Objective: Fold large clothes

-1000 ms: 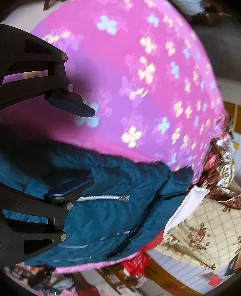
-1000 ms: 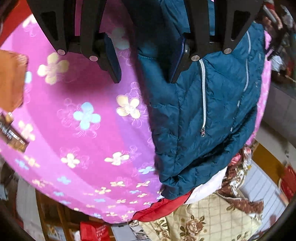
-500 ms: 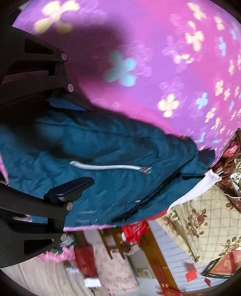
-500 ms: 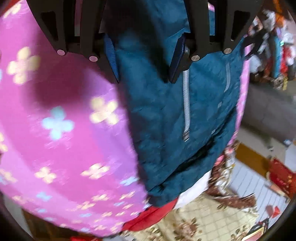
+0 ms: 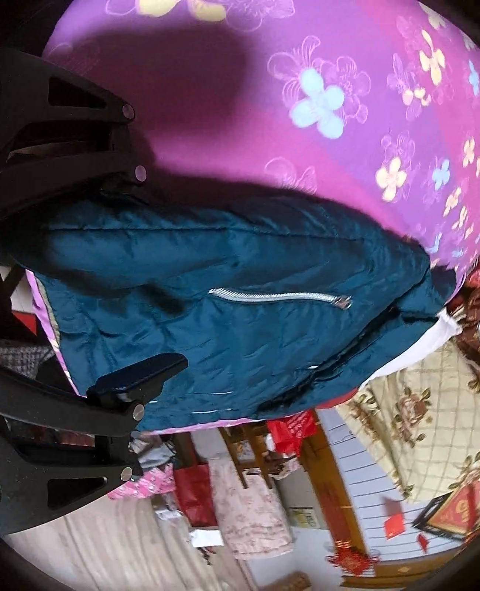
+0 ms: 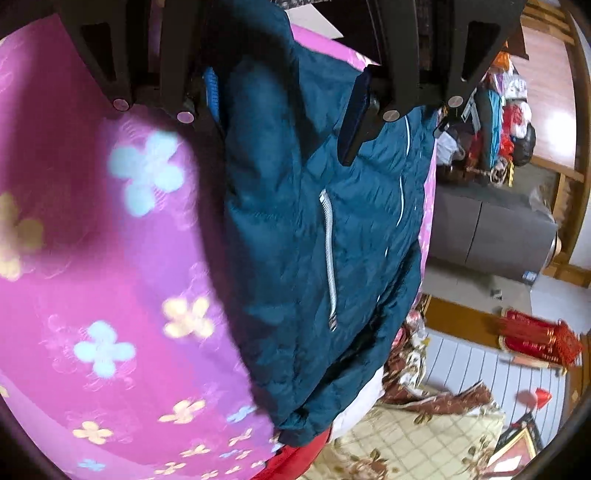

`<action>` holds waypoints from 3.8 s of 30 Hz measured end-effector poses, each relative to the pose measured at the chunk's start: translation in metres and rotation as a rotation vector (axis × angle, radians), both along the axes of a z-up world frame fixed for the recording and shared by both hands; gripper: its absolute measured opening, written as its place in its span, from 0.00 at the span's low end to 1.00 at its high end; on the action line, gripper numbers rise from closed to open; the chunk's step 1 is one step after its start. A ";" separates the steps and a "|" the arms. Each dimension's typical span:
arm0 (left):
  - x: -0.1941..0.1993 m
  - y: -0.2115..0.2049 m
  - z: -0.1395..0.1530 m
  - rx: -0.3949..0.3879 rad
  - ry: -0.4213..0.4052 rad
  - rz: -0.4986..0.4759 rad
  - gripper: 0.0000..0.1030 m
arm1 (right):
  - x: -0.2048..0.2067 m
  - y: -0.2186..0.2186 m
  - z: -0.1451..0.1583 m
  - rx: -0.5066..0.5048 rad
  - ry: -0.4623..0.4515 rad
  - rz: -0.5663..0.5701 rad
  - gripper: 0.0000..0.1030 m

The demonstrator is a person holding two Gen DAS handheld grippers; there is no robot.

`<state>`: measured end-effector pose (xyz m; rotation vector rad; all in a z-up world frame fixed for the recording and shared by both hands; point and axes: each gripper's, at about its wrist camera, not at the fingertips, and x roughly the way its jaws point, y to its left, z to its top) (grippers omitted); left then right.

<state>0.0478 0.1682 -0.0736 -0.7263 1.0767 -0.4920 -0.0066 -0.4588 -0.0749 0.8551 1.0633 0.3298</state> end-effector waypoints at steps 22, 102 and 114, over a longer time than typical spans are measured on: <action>-0.006 -0.024 0.002 -0.023 -0.024 0.014 0.78 | 0.000 0.062 -0.006 0.102 -0.060 0.129 0.61; 0.382 -0.069 0.072 0.638 0.015 0.362 0.14 | 0.405 0.040 0.097 -0.431 -0.086 -0.088 0.21; 0.355 -0.031 0.128 0.178 -0.140 0.341 0.52 | 0.379 0.025 0.151 -0.312 -0.295 -0.173 0.57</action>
